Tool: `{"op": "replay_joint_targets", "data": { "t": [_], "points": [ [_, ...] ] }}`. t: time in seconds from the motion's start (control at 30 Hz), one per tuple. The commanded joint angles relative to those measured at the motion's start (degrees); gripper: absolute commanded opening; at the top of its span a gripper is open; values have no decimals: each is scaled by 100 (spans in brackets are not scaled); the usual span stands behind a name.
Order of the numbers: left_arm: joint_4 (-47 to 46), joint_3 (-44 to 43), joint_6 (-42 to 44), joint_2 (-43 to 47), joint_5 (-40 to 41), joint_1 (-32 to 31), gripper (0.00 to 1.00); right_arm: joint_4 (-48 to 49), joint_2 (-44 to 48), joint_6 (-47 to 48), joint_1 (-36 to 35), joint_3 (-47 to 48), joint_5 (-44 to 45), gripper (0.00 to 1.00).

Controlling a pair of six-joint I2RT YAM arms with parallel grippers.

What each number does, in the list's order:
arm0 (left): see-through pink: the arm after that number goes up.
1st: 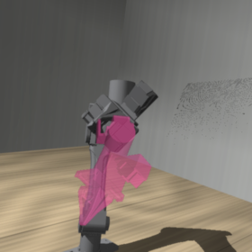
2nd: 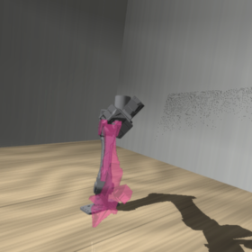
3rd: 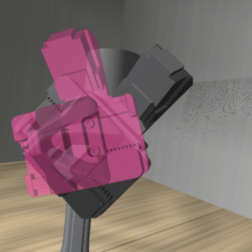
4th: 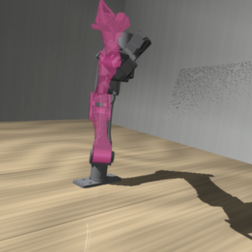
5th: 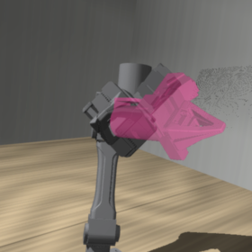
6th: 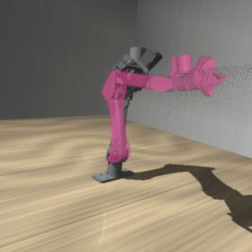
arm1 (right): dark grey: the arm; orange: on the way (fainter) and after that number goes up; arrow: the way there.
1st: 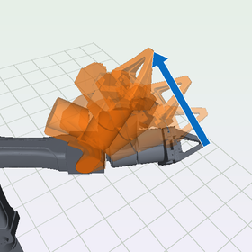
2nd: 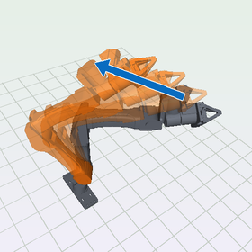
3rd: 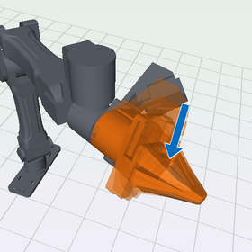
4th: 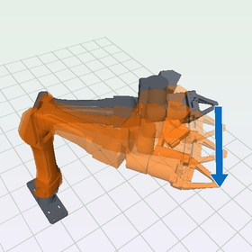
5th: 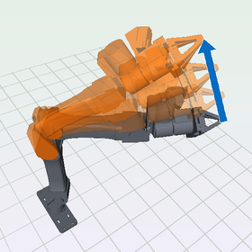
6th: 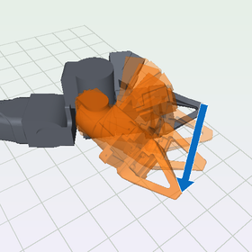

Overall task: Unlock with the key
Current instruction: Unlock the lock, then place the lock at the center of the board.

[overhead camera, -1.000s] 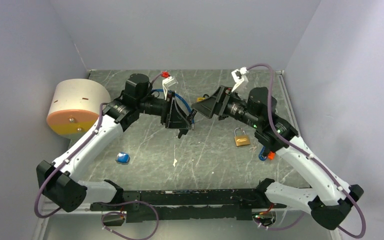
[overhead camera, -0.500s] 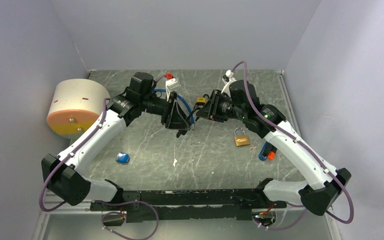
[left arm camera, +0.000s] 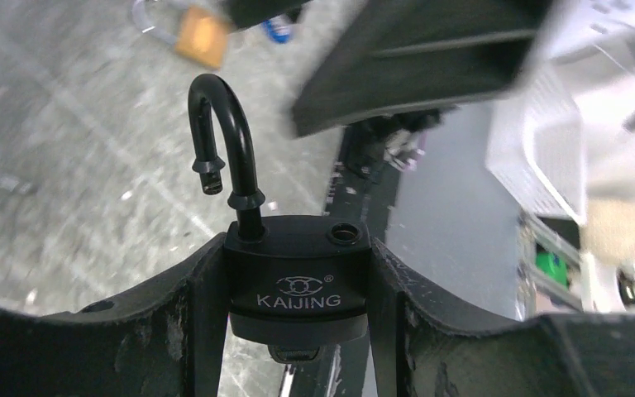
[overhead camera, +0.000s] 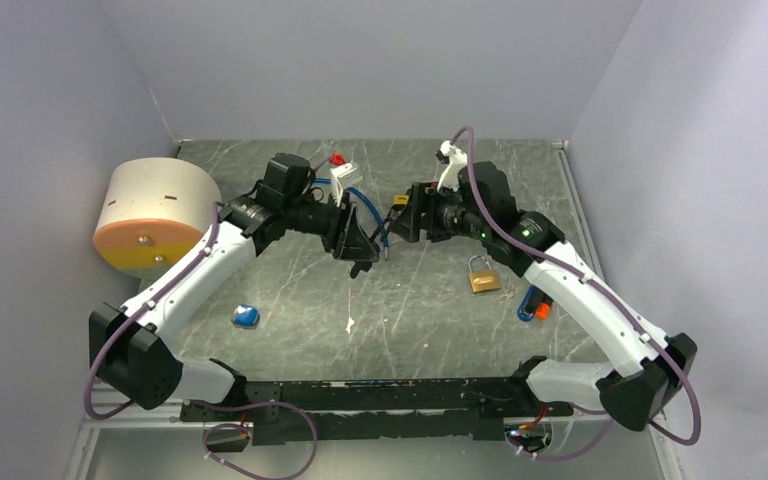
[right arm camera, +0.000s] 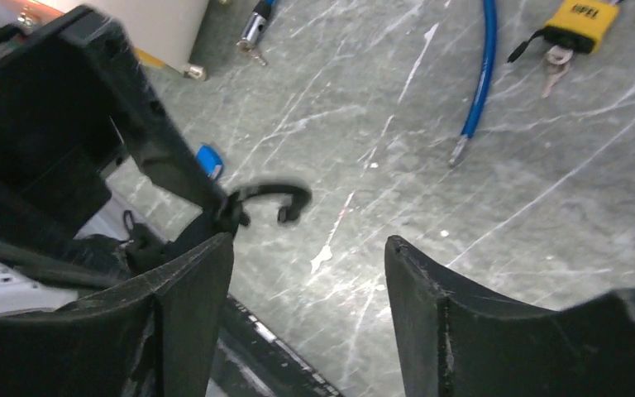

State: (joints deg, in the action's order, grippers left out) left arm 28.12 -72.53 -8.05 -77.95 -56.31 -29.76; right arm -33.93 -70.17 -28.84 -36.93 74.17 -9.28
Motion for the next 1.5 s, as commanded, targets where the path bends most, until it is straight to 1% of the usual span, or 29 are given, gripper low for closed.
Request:
{"op": "replay_joint_targets", "data": {
  "t": [0.0,0.1,0.17,0.2,0.27,0.4,0.53,0.67,0.7,0.73,0.8,0.87,0.93,1.03,1.13,1.17,1.3,1.4,1.47],
  "points": [
    [-347,314,-931,109,2222,221,3,953,818,361,270,-906,-78,72],
    [291,364,-1513,-125,3840,470,2,1004,1265,304,562,-1461,-74,74],
    [717,304,-1726,-380,4697,513,2,758,1346,282,743,-1611,204,75],
    [914,265,-1880,-524,5071,515,2,507,1312,279,836,-1644,529,75],
    [1185,208,-2071,-768,5552,515,3,17,1103,243,1058,-1619,1093,75],
    [1301,282,-2536,-1210,6400,519,3,-698,398,199,1922,-1638,1184,74],
    [1158,216,-2769,-1987,6356,524,3,-699,66,147,2685,-1973,1054,72],
    [1033,33,-2932,-2714,6138,524,2,-773,-70,-142,3050,-2052,1191,69],
    [973,10,-2968,-2851,6074,524,4,-799,-117,-196,3157,-2066,1226,68],
    [956,-9,-3005,-2971,6019,525,7,-813,-146,-234,3260,-2089,1245,67],
    [918,-20,-3052,-3095,5932,520,18,-830,-157,-303,3429,-2145,1388,66],
    [842,41,-3066,-3091,5853,523,32,-801,-142,-352,3563,-2204,1608,66],
    [835,107,-3066,-3035,5827,518,51,-710,-173,-374,3657,-2303,1672,66],
    [1042,59,-3022,-2874,5879,521,66,-614,-362,-487,3666,-2434,1735,64],
    [1194,-31,-2918,-2569,5929,524,76,-439,-557,-566,3835,-2626,1837,56],
    [1237,-84,-2887,-2450,5918,528,78,-364,-607,-558,3852,-2689,1884,53],
    [1381,-243,-2785,-1967,5780,541,82,-152,-1017,-502,3895,-2797,2051,48],
    [1417,-310,-2731,-1673,5646,571,90,30,-1274,-337,3904,-2771,1964,44],
    [1366,-316,-2682,-1516,5430,591,91,94,-1400,-222,3904,-2705,1861,42]
  ]
}}
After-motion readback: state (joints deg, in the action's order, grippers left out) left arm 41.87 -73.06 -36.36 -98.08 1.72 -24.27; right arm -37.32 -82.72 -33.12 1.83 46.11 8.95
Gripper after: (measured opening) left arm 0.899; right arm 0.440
